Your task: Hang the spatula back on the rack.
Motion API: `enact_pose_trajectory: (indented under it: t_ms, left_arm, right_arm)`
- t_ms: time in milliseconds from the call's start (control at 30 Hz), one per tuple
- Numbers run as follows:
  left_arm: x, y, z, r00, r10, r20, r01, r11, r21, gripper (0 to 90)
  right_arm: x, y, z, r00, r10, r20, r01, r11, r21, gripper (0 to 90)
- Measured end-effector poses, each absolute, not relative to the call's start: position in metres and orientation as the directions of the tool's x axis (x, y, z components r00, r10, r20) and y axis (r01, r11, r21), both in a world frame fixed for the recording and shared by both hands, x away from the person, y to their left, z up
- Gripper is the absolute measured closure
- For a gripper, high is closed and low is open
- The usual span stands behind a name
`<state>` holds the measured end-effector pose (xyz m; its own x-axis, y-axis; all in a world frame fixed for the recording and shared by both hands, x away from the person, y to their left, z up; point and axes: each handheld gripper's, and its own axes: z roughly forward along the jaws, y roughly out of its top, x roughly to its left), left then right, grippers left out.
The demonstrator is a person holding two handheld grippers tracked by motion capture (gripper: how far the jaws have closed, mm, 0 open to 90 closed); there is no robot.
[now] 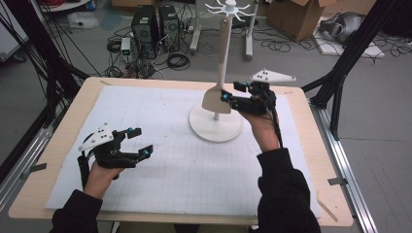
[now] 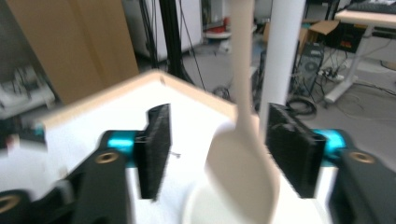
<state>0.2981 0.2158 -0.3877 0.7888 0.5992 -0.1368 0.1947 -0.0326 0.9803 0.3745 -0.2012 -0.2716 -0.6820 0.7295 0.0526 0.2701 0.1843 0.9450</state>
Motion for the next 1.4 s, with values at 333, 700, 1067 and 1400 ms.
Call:
enact_pose_trajectory:
  t_ms: [333,700,1067,1400]
  left_arm:
    - [0.300,0.215,-0.400,0.777,0.615,-0.135,0.200,-0.038,0.979,17.9]
    - [0.296,0.217,-0.412,0.777,0.616,-0.130,0.199,-0.045,0.979,18.0]
    - [0.294,0.218,-0.420,0.775,0.617,-0.136,0.208,-0.046,0.977,18.0]
    - [0.295,0.218,-0.422,0.773,0.619,-0.136,0.209,-0.045,0.977,18.0]
  right_arm:
    - [0.324,-0.251,-0.346,-0.674,0.739,0.000,0.262,0.239,0.935,19.2]
    - [0.288,-0.268,-0.393,-0.625,0.780,-0.019,0.261,0.232,0.937,17.6]
    - [0.283,-0.269,-0.413,-0.616,0.788,0.002,0.298,0.230,0.926,17.6]
    - [0.281,-0.268,-0.416,-0.615,0.788,0.014,0.307,0.223,0.925,17.5]
